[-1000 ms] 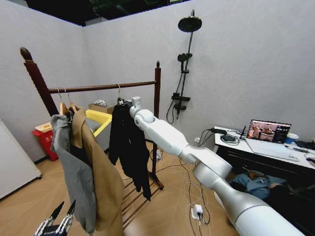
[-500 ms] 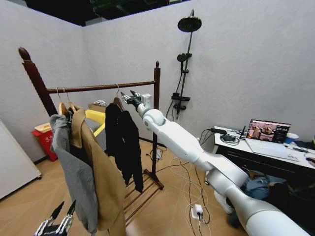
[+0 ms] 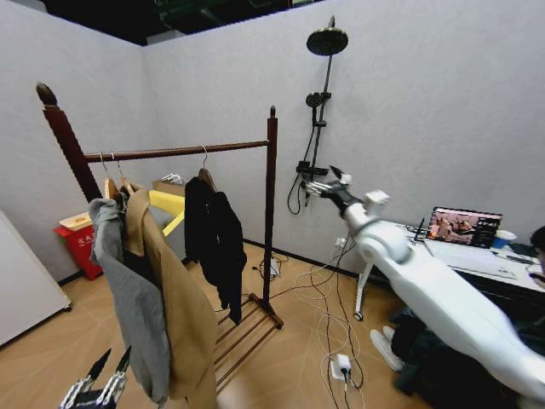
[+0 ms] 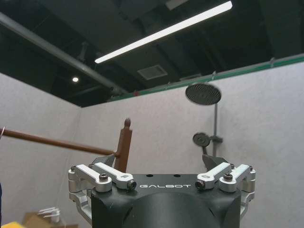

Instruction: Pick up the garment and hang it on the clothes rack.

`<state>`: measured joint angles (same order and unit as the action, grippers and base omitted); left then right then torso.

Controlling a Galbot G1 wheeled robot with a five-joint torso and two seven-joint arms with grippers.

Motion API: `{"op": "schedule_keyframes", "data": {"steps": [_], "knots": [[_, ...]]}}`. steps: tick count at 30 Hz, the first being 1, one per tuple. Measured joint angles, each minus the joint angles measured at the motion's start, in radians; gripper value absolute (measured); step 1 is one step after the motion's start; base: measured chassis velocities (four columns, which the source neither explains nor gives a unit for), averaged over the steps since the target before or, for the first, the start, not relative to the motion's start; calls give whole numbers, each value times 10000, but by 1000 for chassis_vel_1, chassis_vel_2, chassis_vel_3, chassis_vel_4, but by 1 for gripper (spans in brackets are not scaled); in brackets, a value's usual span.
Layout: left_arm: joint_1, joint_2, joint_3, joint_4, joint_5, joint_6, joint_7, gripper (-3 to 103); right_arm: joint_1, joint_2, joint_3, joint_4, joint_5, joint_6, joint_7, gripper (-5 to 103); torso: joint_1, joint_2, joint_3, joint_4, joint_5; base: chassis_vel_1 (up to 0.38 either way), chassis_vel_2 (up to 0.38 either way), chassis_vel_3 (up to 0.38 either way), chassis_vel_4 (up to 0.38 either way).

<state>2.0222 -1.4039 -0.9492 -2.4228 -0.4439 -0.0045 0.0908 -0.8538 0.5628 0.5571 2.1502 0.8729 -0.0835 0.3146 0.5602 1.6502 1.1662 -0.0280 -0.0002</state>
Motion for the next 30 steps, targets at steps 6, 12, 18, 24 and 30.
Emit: {"op": "schedule_keyframes", "data": {"steps": [6, 12, 18, 24, 30], "knots": [[1, 0, -1, 0, 0, 0, -6, 46, -5772, 2219, 3361, 1634, -1793, 762, -60, 100, 1, -1, 2, 5, 12, 0, 0, 0, 0], [0, -1, -1, 0, 0, 0, -1, 46, -9199, 5071, 3354, 1757, -4395, 2555, -464, 100, 0, -1, 1, 4, 1, 0, 0, 0, 0], [0, 0, -1, 0, 0, 0, -3, 46, -11094, 7398, 1792, 2549, -5576, 3199, -222, 100, 1, -2, 2, 1, -5, 0, 0, 0, 0], [0, 0, 0, 0, 0, 0, -4, 46, -11255, 7621, 1733, 2592, -5844, 3310, -212, 100, 2, -3, 3, 6, -1, 0, 0, 0, 0], [0, 0, -1, 0, 0, 0, -4, 46, -11266, 7649, 1748, 2536, -5833, 3301, -212, 100, 4, -4, 4, 3, 2, 0, 0, 0, 0]]}}
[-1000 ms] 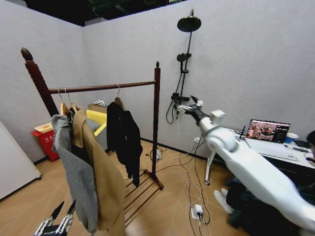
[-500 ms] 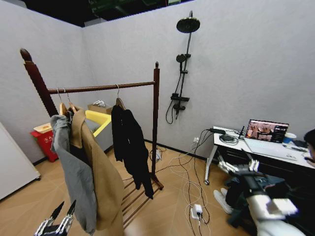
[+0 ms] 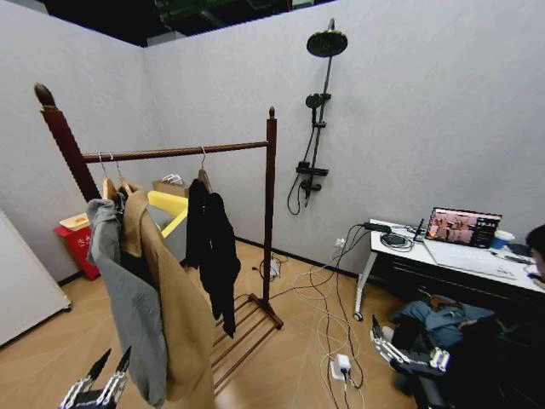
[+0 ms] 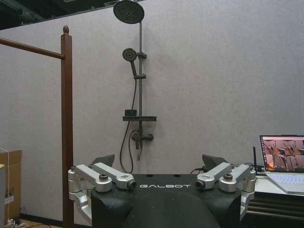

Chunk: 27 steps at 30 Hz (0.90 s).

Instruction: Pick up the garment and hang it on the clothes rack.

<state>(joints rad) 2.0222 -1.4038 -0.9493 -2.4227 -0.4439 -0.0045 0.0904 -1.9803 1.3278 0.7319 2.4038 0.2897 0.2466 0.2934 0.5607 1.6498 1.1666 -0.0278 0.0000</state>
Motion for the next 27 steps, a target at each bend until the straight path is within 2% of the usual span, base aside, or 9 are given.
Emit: {"op": "schedule_keyframes", "data": {"steps": [15, 27], "knots": [[0, -1, 0, 0, 0, 0, 0, 46, -8, 19, -7, -37, 58, -44, -3, 100, 0, 0, 0, -1, 0, -13, -9, -7, -8], [0, 0, 0, 0, 0, 0, 0, 46, -14, 26, -13, -45, 73, -58, -5, 100, -1, 0, 0, 0, 2, -74, -76, -83, -79]]}}
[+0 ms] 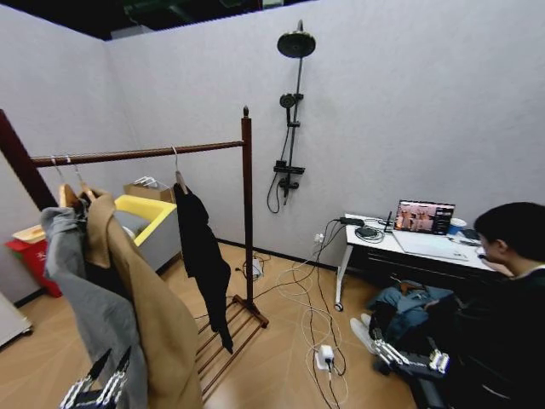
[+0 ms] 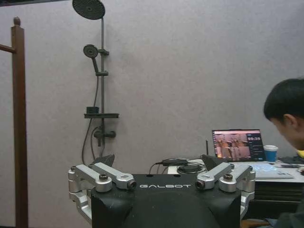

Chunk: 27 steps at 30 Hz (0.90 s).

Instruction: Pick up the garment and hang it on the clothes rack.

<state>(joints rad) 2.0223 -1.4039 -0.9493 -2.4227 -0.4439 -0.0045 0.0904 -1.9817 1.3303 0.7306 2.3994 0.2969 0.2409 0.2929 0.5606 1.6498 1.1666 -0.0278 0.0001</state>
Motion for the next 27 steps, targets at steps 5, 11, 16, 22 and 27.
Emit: {"op": "schedule_keyframes", "data": {"steps": [5, 11, 16, 22, 27], "knots": [[0, 0, 0, 0, 0, 0, 0, 46, 0, 1, -1, -4, 4, -3, 0, 100, 1, -1, 0, -1, -3, -115, -116, -110, -115], [0, 0, 0, 0, 0, 0, 0, 46, -1, 1, -1, -7, 9, -7, 0, 100, 1, -1, 0, -2, -2, -123, -124, -124, -128], [0, 0, 0, 0, 0, 0, 0, 46, -2, 2, -1, -7, 10, -8, 0, 100, 0, 0, 0, 0, 0, -124, -118, -123, -123], [0, 0, 0, -1, 0, 0, 0, 46, -1, 2, -1, -8, 10, -8, 0, 100, 1, 0, -1, -1, 0, -126, -129, -136, -118], [0, 0, 0, 0, 0, 0, 1, 46, -1, 2, -2, -8, 11, -8, 0, 100, 0, 0, 0, 1, 0, -121, -141, -126, -125]]}}
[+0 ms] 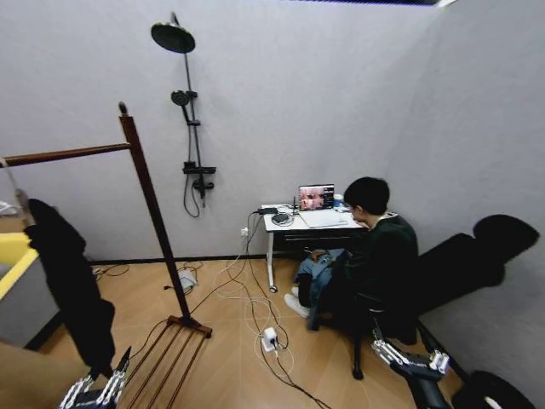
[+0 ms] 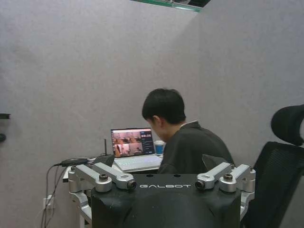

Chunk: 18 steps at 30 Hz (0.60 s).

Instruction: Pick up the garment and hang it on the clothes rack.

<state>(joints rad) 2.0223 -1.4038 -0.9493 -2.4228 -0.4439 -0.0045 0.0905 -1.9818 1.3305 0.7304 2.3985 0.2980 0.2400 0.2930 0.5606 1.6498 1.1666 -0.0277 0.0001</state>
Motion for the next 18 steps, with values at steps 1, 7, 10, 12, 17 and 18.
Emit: {"op": "schedule_keyframes", "data": {"steps": [1, 7, 10, 12, 17, 18], "knots": [[0, 0, 0, 0, 0, 0, -1, 46, -1, 0, 0, 0, 0, 0, 0, 100, 0, 0, 0, 0, -2, -109, -143, -137, -130], [0, 0, 0, 0, 0, 0, 0, 46, 0, 0, 1, 0, 0, 0, 0, 100, 0, 1, 0, -6, -2, -134, -107, -118, -115], [0, 0, 0, 0, 0, 0, 1, 46, -1, 0, 0, 0, 0, 0, 0, 100, 0, 0, 0, -5, 0, -88, -74, -78, -78], [0, 0, 0, 0, 0, 0, 1, 46, -1, 0, 0, 0, 0, 0, 0, 100, 0, 0, 0, -1, -1, -18, -24, -36, -27], [0, 0, 0, 0, 0, 0, -1, 46, 0, 0, 0, 0, 0, 0, 0, 100, 1, 0, 0, 4, -1, 0, 0, 0, 0], [0, 0, 0, 0, 0, 0, 0, 46, -1, 0, 0, 0, 0, 0, 0, 100, 1, 0, 0, 1, -2, 0, 0, 0, 0]]}}
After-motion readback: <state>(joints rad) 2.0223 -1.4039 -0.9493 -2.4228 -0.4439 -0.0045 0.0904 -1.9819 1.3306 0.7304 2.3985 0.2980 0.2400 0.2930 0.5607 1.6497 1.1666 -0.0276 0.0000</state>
